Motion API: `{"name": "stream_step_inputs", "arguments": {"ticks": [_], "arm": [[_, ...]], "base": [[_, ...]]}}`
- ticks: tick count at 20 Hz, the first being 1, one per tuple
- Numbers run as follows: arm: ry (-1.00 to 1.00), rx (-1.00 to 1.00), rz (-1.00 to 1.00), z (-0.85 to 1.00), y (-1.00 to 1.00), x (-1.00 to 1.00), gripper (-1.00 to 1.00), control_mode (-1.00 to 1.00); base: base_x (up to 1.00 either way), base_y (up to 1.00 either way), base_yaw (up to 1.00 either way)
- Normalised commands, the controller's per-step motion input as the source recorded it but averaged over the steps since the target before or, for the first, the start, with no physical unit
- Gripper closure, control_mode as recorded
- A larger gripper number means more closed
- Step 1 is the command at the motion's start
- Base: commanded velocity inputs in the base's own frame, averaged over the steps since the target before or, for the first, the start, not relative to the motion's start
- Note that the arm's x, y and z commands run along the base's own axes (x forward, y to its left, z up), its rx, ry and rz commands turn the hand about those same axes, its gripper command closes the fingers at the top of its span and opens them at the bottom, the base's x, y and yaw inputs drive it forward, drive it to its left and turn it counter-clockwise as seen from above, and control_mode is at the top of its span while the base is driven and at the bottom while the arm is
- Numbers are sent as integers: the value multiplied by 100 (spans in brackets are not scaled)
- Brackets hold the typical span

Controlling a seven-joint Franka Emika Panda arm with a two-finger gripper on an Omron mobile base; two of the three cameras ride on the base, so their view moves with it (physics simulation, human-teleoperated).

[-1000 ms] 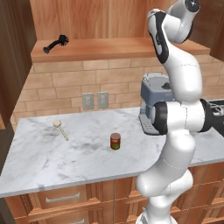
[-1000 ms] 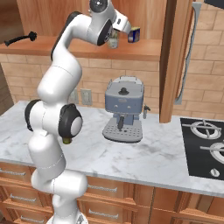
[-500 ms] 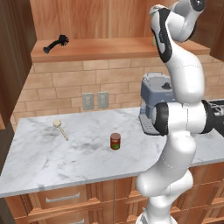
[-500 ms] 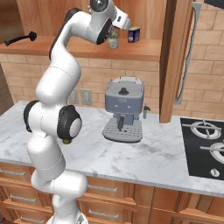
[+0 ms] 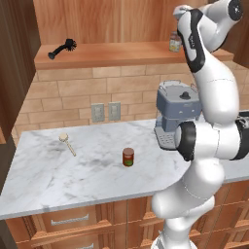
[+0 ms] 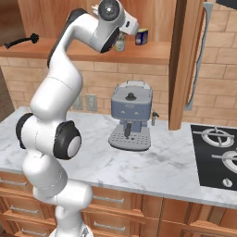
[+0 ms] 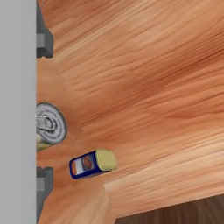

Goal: Pick the cans from the counter and place them in their designated side in the cabinet.

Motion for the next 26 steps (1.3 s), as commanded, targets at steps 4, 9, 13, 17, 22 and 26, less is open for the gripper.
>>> {"name": "stream_step_inputs", "arguments": {"ticks": [4, 9, 13, 17, 22, 26], "arm": [[-10, 2, 5, 0, 3, -40, -100, -100], [-9, 0, 4, 0, 9, -39, -100, -100], [-8, 0, 4, 0, 14, -40, -100, -100], [-3, 0, 4, 0, 13, -37, -100, -100], [0, 0, 4, 0, 9, -39, -100, -100], [5, 0, 5, 0, 1, -43, -100, -100]], "base": [[0, 0, 0], [0, 0, 0], [0, 0, 0], [0, 0, 0], [0, 0, 0], [0, 0, 0]]}}
